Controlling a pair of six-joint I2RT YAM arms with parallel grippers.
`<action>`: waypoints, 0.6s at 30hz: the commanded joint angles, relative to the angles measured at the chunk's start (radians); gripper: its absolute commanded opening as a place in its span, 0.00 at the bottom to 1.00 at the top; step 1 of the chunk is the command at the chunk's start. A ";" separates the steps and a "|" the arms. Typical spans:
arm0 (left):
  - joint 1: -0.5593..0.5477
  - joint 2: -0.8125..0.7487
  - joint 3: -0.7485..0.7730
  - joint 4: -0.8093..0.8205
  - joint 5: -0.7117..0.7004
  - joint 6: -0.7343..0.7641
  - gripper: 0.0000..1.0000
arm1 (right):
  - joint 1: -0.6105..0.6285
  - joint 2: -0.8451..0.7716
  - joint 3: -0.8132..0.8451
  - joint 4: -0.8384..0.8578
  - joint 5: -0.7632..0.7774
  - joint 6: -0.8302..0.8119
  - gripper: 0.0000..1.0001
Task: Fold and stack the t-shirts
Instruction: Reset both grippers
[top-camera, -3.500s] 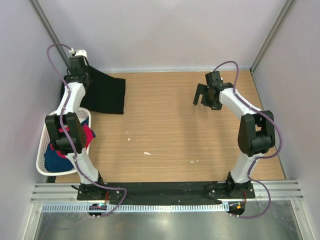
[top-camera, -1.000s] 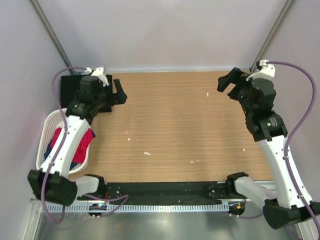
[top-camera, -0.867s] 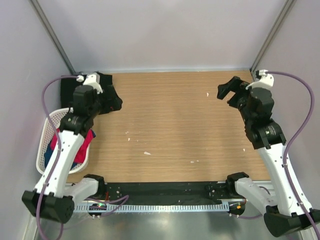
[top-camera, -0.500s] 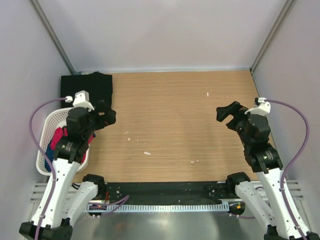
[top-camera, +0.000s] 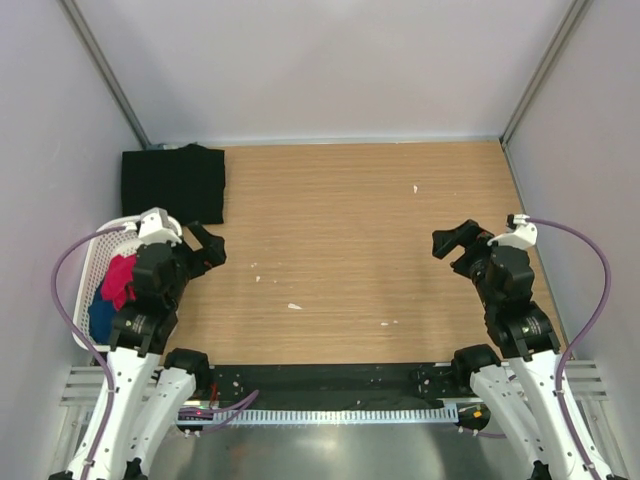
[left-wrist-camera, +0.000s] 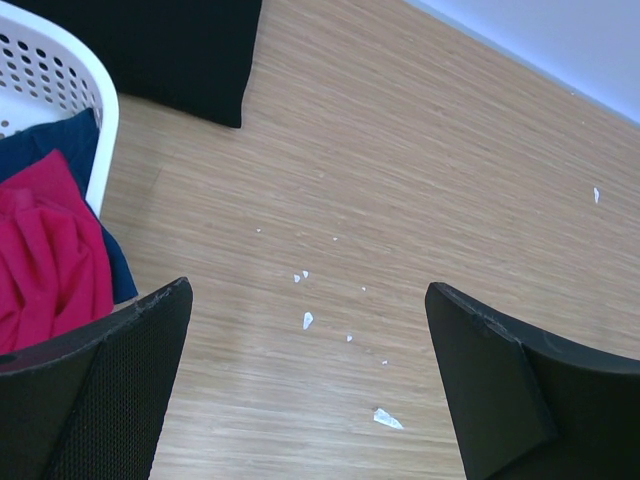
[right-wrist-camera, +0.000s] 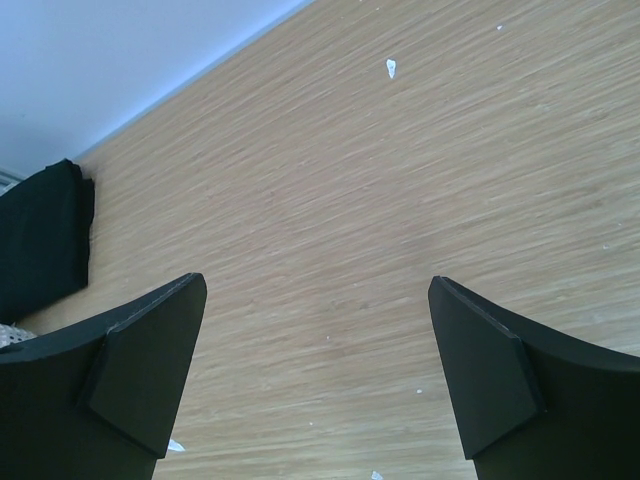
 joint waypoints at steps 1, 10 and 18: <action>0.004 -0.027 -0.026 0.082 0.007 -0.040 1.00 | -0.002 -0.019 0.001 0.043 -0.006 -0.004 1.00; 0.004 -0.067 -0.027 0.087 0.012 -0.038 1.00 | -0.002 -0.031 0.019 -0.006 0.024 -0.021 0.99; 0.004 -0.073 -0.026 0.078 0.009 -0.034 1.00 | -0.002 -0.046 0.018 0.011 0.011 -0.037 1.00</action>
